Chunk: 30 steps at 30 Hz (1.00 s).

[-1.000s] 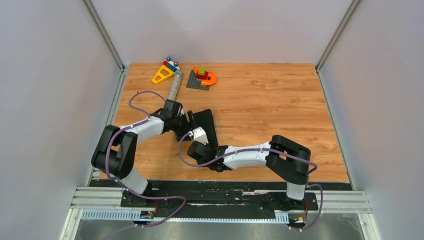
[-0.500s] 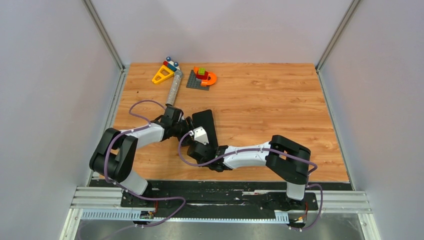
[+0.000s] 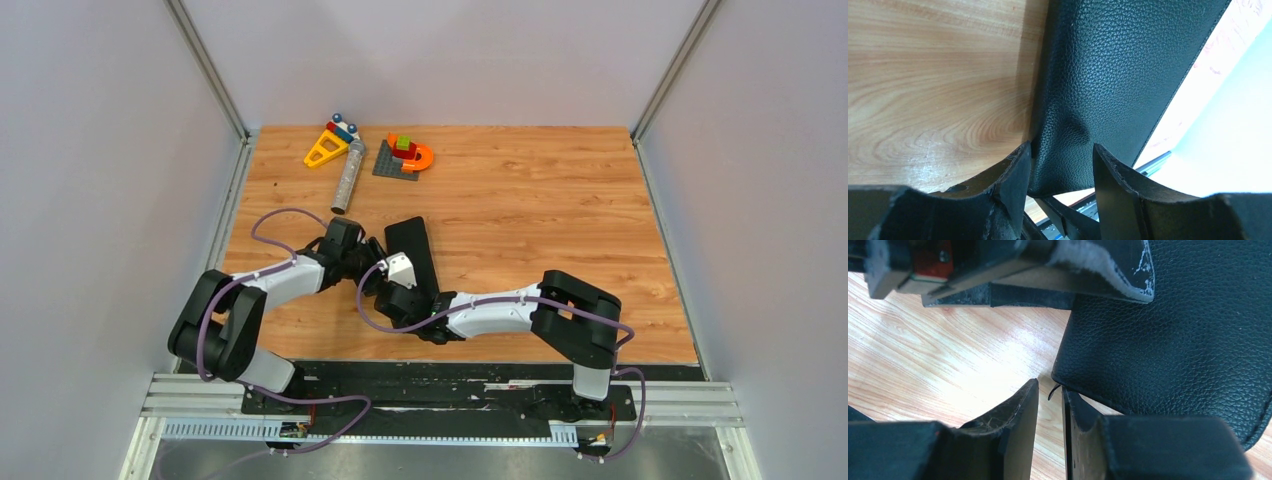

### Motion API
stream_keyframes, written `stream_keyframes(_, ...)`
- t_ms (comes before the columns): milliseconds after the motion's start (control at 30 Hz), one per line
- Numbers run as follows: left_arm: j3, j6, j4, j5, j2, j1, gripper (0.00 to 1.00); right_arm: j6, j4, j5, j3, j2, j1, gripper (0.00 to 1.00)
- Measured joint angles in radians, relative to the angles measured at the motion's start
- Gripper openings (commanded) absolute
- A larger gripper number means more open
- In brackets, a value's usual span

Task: Sort the hair-cutting tools
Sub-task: Zip the hairdressing tool bag at the center of the board.

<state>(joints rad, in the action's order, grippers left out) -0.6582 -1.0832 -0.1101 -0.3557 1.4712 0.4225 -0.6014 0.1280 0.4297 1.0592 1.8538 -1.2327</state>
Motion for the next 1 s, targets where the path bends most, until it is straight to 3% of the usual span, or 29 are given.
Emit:
stream_keyframes(267, 0.018, -0.022, 0.003, -0.004, -0.026, 0.01, 0.57, -0.024, -0.005, 0.029, -0.013, 0.0, 0.002, 0.23)
stream_keyframes(433, 0.018, -0.018, 0.002, 0.0, -0.029, 0.01, 0.59, -0.046, 0.002, 0.059, -0.013, 0.004, 0.008, 0.0)
stream_keyframes(633, 0.016, 0.002, -0.008, 0.029, -0.027, 0.002, 0.58, -0.052, -0.005, 0.055, -0.029, -0.006, 0.012, 0.0)
stream_keyframes(1000, -0.062, 0.023, 0.024, 0.033, 0.056, -0.075, 0.53, -0.03, -0.002, -0.024, -0.146, -0.167, 0.022, 0.0)
